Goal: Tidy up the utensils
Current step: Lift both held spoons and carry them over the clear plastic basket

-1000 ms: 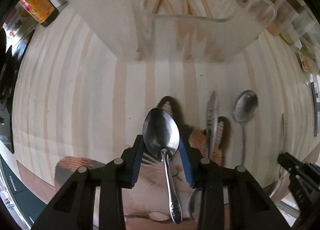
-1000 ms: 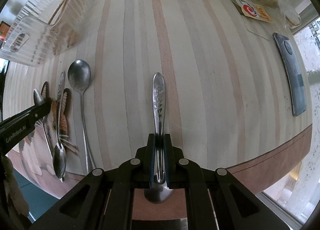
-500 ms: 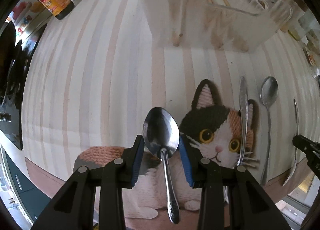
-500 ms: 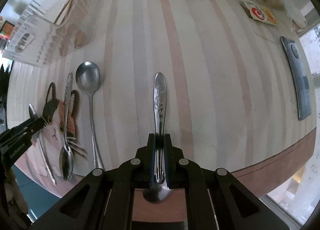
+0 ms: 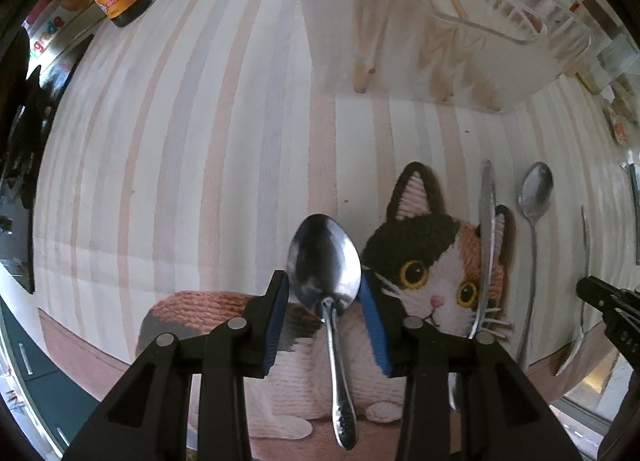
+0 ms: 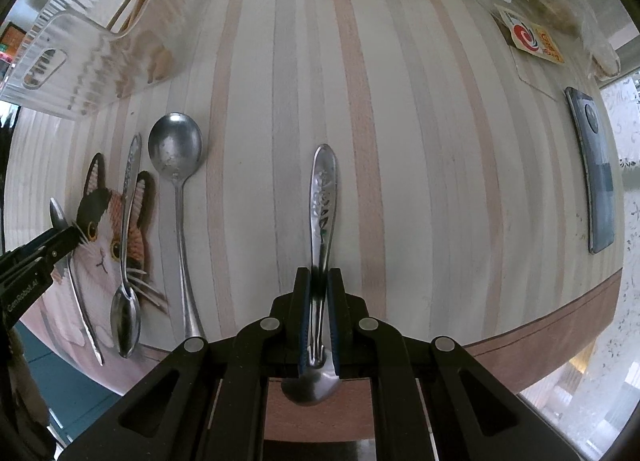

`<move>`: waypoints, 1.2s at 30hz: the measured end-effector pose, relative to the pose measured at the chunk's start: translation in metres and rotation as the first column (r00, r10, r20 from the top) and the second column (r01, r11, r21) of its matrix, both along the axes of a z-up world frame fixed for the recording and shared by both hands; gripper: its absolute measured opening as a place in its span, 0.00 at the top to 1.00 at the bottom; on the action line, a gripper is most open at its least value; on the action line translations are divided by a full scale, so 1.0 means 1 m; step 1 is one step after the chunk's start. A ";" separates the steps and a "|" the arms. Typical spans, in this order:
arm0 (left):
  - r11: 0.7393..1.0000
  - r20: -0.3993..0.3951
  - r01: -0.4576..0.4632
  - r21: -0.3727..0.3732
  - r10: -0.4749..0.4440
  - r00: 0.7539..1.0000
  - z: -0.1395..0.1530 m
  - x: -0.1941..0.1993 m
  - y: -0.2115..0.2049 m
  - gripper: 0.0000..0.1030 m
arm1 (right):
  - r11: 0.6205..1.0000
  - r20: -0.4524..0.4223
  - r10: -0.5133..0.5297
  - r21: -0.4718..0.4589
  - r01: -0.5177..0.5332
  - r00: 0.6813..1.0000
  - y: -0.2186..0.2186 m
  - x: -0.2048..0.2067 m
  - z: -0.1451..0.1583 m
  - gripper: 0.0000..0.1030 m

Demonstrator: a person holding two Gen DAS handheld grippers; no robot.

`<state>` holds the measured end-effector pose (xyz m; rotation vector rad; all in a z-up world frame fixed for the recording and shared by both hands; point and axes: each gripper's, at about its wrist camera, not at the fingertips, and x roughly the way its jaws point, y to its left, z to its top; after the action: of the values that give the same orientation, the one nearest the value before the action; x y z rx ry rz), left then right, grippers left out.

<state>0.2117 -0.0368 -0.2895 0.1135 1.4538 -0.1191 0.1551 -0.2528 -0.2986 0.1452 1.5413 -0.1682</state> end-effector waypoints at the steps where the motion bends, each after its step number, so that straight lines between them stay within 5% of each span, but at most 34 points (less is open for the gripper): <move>1: 1.000 0.002 0.002 0.003 -0.002 1.000 0.000 0.000 0.000 0.68 | 1.000 0.000 0.006 -0.006 -0.006 1.000 0.000 0.000 0.000 0.91; 8: 1.000 0.035 0.012 0.014 -0.013 0.999 0.011 -0.009 0.002 0.69 | 0.998 0.030 -0.050 0.035 0.049 0.998 -0.004 -0.005 0.004 0.93; 23: 0.999 0.228 0.008 0.042 -0.017 0.973 0.091 -0.014 0.017 0.69 | 0.996 0.201 -0.050 0.080 0.034 0.978 -0.005 0.003 0.066 0.98; 36: 0.999 0.372 0.001 -0.054 0.020 0.928 0.183 -0.018 0.028 0.69 | 0.989 0.382 -0.049 0.148 -0.009 0.923 -0.005 0.018 0.153 0.98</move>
<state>0.1935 -0.0092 -0.1067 0.0800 1.0692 -0.1210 0.1734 -0.2575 -0.1456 0.2943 1.1576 -0.0365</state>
